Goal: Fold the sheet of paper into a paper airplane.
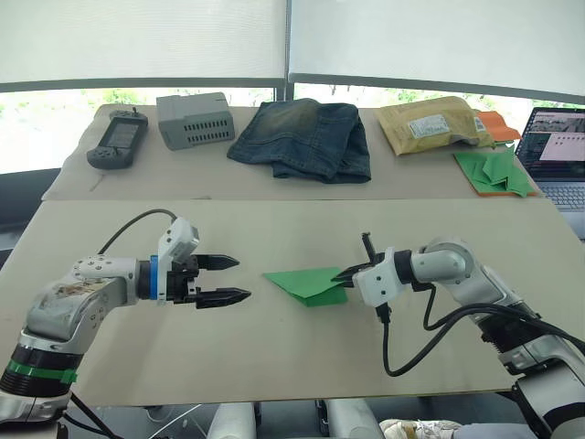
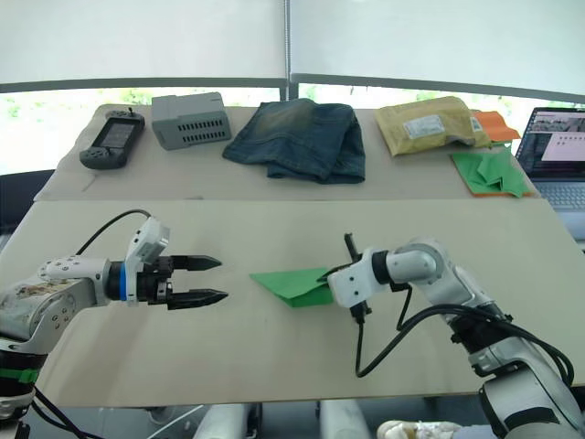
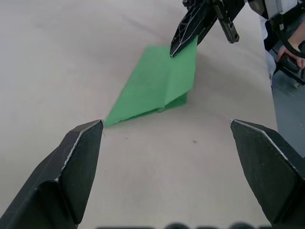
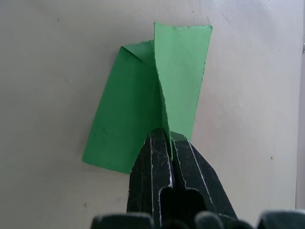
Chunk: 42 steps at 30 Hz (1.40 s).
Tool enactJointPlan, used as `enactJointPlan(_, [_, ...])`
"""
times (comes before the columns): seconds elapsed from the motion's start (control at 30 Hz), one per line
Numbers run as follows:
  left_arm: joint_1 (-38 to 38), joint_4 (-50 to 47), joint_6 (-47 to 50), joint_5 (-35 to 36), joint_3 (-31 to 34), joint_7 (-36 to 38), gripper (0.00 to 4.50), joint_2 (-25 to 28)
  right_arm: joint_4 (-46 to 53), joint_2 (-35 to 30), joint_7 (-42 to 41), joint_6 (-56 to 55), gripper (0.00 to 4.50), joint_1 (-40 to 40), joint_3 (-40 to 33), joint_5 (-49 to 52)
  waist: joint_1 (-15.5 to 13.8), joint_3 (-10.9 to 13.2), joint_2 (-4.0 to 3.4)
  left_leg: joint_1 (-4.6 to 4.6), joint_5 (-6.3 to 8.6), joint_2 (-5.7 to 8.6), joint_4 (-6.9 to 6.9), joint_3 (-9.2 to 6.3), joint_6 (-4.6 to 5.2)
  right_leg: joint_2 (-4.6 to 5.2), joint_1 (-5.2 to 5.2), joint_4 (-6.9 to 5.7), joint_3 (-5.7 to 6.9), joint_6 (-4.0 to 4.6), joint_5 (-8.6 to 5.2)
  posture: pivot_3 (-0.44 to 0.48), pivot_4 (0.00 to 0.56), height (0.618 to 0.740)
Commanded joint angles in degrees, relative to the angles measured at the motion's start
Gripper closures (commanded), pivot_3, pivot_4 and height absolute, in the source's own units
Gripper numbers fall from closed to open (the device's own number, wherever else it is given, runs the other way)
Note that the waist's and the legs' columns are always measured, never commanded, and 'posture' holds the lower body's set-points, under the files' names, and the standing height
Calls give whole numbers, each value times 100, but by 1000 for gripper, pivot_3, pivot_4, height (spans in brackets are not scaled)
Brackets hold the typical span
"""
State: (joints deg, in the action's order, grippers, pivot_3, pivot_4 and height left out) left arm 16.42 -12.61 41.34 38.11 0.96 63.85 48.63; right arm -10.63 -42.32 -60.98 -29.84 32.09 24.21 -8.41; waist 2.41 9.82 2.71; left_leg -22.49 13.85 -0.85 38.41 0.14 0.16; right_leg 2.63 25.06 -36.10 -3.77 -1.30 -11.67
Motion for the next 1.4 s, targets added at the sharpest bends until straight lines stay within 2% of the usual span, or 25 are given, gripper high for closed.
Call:
enactJointPlan(0.03, [263, -19, 6, 65, -51, 58, 0, -158, 154, -34, 82, -132, 4483, -32, -168, -39, -3, 0, 0, 0, 0, 0, 0, 0, 0, 0, 0, 0, 0, 0, 0, 0, 150, 728])
enactJointPlan(0.13, [526, 166, -12, -21, -88, -92, 0, -394, 169, -56, 52, -100, 4483, -45, -203, -21, -16, 0, 0, -1, 0, 1, 11, 0, 0, 0, -2, -5, -1, 0, 0, 0, 150, 728])
enactJointPlan(0.23, [827, 478, -275, -372, -371, -178, 747, -662, 192, -66, 46, -57, 4500, -56, -230, -12, -20, 0, 0, -4, 4, 0, 26, -1, 6, -3, -3, -10, 0, 0, 1, 0, 150, 728])
enactJointPlan(0.47, [1261, 1452, -1539, -1706, -1534, -198, 3137, -1589, 246, -8, 119, 52, 4500, -133, -237, -79, -69, 0, -1, -9, 9, 4, 41, 0, 14, -2, -8, -7, -3, 2, 4, 0, 150, 728])
enactJointPlan(0.6, [1315, 1876, -2080, -2259, -1855, -148, 4478, -1779, 314, -17, 142, 89, 4500, -179, -274, -101, -70, 0, -1, -10, 9, 4, 42, 0, 15, -4, -6, -9, -3, 5, 6, 0, 150, 728])
enactJointPlan(0.8, [1239, 2601, -2774, -2845, -2139, -55, 4493, -1858, 426, -113, 143, 119, 4500, -257, -352, -75, -89, -1, -3, -7, 10, 3, 43, 0, 17, -4, -9, -9, -5, 5, 6, 0, 150, 728])
enactJointPlan(0.97, [1301, 2848, -2982, -3003, -2155, -15, 4493, -2030, 558, -59, 66, 332, 4500, -389, -424, 133, -145, -2, -4, 25, 13, 3, 43, 1, 21, -5, -44, -5, -4, 2, 5, 0, 150, 728])
enactJointPlan(1.1, [1325, 2924, -3135, -3109, -2196, 89, 4493, -2106, 956, 195, -316, 1747, 4500, -664, -738, 1411, -158, -2, -4, 52, 17, 1, 45, -2, 27, -6, -80, 3, -2, -10, -3, 0, 150, 728])
enactJointPlan(1.3, [1288, 2962, -3224, -3194, -2192, 173, 4493, -2141, 988, 24, -724, 2016, 4500, -733, -739, 1428, -157, -3, -7, 51, 17, 2, 45, -2, 28, -5, -78, 2, -2, -13, -5, 0, 150, 728])
enactJointPlan(1.4, [1290, 2967, -3239, -3215, -2203, 198, 4500, -2136, 1139, 23, -703, 2062, 3595, -819, -770, 1415, -161, -3, -7, 49, 17, 2, 45, -2, 29, -5, -78, 3, -2, -13, -5, 0, 150, 728])
